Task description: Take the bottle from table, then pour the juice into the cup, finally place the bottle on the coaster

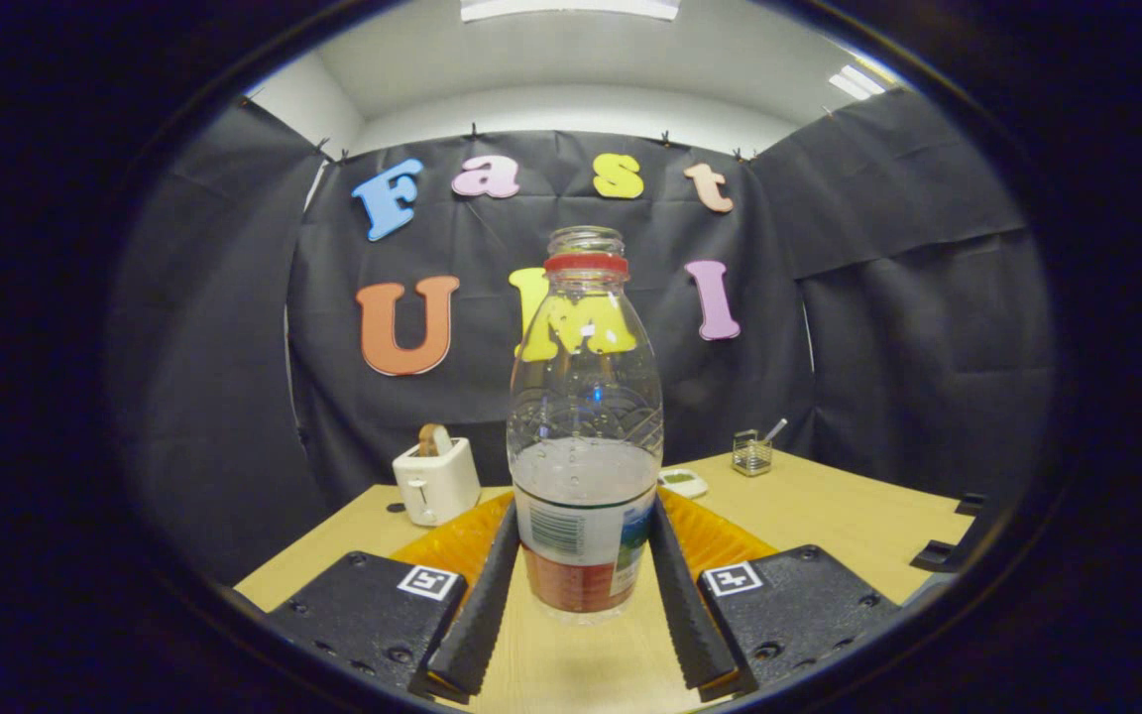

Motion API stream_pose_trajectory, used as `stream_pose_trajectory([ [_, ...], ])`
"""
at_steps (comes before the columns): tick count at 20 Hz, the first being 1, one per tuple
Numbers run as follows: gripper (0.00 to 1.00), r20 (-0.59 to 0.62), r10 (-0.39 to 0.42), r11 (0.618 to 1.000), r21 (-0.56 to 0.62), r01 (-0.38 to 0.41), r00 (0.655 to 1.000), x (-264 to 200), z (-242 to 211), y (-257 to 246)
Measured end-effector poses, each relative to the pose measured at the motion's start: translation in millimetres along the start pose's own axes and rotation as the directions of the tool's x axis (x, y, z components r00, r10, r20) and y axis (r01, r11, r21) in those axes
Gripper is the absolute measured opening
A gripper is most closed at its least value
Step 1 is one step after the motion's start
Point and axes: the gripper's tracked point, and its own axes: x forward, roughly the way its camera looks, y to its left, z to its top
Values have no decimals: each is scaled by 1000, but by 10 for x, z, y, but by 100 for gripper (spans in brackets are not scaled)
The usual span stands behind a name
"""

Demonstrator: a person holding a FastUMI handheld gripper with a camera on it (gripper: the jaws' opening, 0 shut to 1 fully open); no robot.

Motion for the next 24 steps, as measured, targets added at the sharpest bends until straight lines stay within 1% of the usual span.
stream_pose_trajectory([
  [1,75,-3,-13,1000,-5,13,1000,102,-31,-23],
  [4,75,-20,-13,1000,-11,12,1000,459,-191,-22],
  [8,76,-78,-38,998,-54,34,996,929,-506,-55],
  [12,76,-123,-24,997,-73,15,992,1274,-864,-11],
  [16,76,-176,-25,998,-69,13,984,1463,-1216,-31],
  [20,76,-208,-22,998,-65,9,978,1633,-1390,-49],
  [24,76,-222,-24,999,-53,12,975,1672,-1509,-41],
])
